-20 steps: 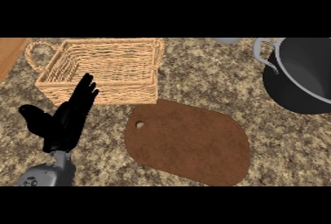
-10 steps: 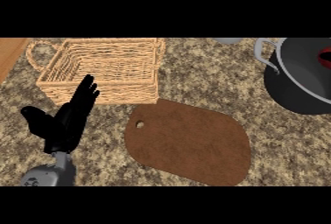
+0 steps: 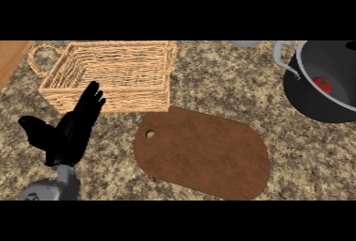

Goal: Pick the tomato from the cutting board and place it in the pot

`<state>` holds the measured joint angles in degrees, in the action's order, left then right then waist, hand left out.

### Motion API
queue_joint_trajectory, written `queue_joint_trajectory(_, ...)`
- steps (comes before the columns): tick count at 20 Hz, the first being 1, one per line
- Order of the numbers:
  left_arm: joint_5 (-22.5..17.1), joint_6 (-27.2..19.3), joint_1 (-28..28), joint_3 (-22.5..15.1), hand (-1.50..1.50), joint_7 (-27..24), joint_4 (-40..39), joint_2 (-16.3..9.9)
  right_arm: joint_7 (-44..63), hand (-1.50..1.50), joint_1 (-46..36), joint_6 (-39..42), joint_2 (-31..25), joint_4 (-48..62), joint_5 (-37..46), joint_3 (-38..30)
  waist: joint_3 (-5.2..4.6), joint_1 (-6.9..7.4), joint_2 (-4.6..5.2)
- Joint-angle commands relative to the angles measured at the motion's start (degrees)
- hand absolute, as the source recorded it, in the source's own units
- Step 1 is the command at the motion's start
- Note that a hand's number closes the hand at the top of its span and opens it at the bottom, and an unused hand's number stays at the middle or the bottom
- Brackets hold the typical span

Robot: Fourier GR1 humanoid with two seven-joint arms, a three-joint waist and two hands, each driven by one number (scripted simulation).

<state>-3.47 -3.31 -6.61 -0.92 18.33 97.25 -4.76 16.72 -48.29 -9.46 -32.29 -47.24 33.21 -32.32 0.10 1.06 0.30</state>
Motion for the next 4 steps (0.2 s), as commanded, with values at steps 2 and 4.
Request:
queue_joint_trajectory(2,0.7,-1.4,-3.7,0.2,0.0,2.9,0.3,0.1,-5.0,-1.5,-1.1,-11.2,0.3,-0.3,-2.0,-4.2,-0.02,-0.38,0.0)
queue_joint_trajectory(4,-0.3,-0.5,-2.9,1.2,0.0,3.7,-0.1,-0.9,-4.2,-1.5,1.0,-7.2,-4.5,-2.5,-4.6,-6.5,-0.07,-1.22,-0.33)
